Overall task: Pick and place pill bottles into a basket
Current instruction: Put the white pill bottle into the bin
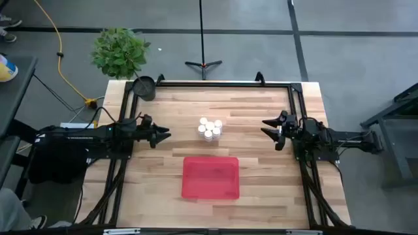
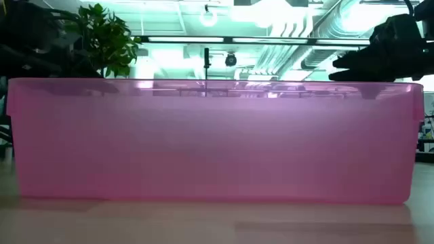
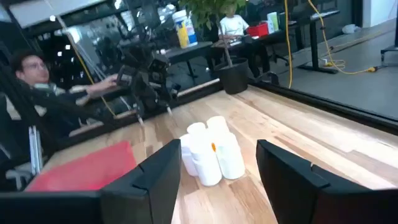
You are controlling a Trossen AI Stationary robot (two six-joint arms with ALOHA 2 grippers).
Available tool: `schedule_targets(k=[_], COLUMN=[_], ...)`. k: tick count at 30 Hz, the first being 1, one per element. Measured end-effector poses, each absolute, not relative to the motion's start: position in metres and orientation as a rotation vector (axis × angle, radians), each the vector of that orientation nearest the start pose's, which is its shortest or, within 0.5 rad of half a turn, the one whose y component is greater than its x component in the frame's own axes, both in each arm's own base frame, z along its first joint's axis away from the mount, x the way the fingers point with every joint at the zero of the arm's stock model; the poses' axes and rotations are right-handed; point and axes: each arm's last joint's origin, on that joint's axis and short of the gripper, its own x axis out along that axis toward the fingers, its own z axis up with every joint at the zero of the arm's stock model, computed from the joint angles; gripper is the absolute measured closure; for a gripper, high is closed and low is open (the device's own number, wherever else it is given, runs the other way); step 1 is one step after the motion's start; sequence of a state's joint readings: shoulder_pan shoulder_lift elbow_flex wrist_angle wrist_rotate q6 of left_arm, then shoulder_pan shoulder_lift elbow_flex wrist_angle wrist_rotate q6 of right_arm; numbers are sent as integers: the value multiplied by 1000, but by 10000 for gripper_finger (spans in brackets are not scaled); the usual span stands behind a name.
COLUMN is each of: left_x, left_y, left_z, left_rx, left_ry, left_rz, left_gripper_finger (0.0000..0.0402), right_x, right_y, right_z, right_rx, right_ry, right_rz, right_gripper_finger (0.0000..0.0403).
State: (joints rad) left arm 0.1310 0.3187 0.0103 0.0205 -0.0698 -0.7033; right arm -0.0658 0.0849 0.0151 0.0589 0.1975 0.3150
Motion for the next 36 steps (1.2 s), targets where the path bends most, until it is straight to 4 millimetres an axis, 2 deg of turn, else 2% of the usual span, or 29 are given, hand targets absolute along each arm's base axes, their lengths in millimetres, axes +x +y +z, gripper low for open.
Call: schedule_targets(k=[9, 13, 17, 22, 27, 36], left_x=[113, 114, 115, 115, 115, 116], left_y=[18, 18, 18, 18, 18, 19], left_z=[144, 149, 165, 177, 186, 191], left_rx=[-630, -568, -465, -417, -398, -395], left_ry=[182, 169, 133, 108, 83, 58], left_rz=[301, 291, 270, 268, 262, 264], left_gripper_finger=[149, 149, 149, 149, 149, 149], right_x=[101, 101, 101, 101, 99, 92], right_y=[-12, -11, -11, -11, -11, -11], right_z=[170, 170, 170, 171, 185, 213], right_rx=[443, 444, 452, 456, 428, 392], right_ry=[-68, -65, -64, -66, -107, -136], right_rz=[-242, -221, -205, -199, -203, -222], right_gripper_finger=[203, 203, 203, 203, 203, 203])
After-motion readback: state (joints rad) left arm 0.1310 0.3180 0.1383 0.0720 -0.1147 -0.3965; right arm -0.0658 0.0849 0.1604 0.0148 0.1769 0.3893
